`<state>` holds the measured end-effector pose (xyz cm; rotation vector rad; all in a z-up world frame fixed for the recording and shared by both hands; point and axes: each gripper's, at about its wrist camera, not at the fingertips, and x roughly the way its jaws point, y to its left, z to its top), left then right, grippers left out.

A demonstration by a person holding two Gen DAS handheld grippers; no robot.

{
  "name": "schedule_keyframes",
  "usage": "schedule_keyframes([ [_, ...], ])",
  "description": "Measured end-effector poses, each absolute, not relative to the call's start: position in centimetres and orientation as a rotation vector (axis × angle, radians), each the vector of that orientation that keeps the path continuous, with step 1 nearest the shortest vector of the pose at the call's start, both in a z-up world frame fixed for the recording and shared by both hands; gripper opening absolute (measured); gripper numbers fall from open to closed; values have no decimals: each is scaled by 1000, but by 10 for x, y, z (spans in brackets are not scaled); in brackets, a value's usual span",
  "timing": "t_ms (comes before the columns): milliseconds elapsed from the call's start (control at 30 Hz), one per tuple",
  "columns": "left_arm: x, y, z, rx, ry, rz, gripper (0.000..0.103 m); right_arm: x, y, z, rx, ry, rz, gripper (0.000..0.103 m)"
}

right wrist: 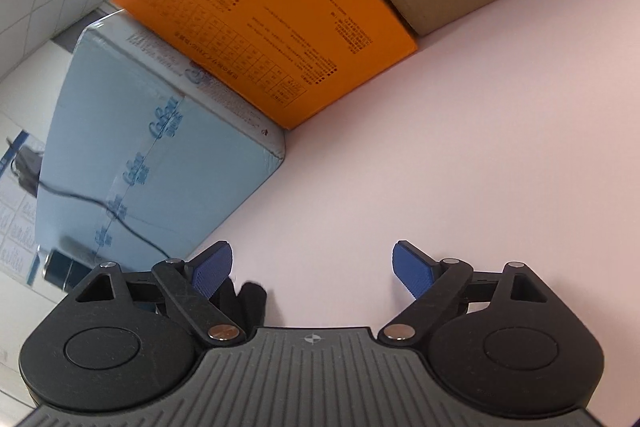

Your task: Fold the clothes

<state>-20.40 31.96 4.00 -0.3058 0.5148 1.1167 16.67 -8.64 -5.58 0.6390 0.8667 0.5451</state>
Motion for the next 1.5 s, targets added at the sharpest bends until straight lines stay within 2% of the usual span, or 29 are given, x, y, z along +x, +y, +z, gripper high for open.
schedule_keyframes([
  [267, -226, 277, 40, -383, 509, 1089, 95, 85, -68, -38, 391, 789, 610, 94],
  [367, -228, 260, 34, -407, 519, 1085, 103, 57, -59, -34, 311, 774, 627, 94],
  [533, -228, 239, 25, -409, 549, 1085, 103, 36, -40, -22, 142, 730, 669, 95],
  [600, -228, 234, 24, -404, 565, 1082, 103, 32, -38, -18, 121, 711, 685, 100],
  [667, -228, 231, 23, -398, 581, 1086, 103, 28, -38, -16, 113, 694, 692, 101],
  [1033, -221, 224, 10, -367, 705, 1134, 103, 28, -30, -29, 31, 804, 674, 101],
  [1167, -213, 219, 6, -338, 752, 1124, 103, 22, -26, -27, 22, 791, 721, 101],
  [1367, -199, 214, 0, -310, 821, 1103, 103, 14, -18, -21, 39, 828, 958, 101],
  [1500, -192, 211, -5, -316, 866, 1088, 103, 2, -3, -15, -85, 851, 1091, 101],
])
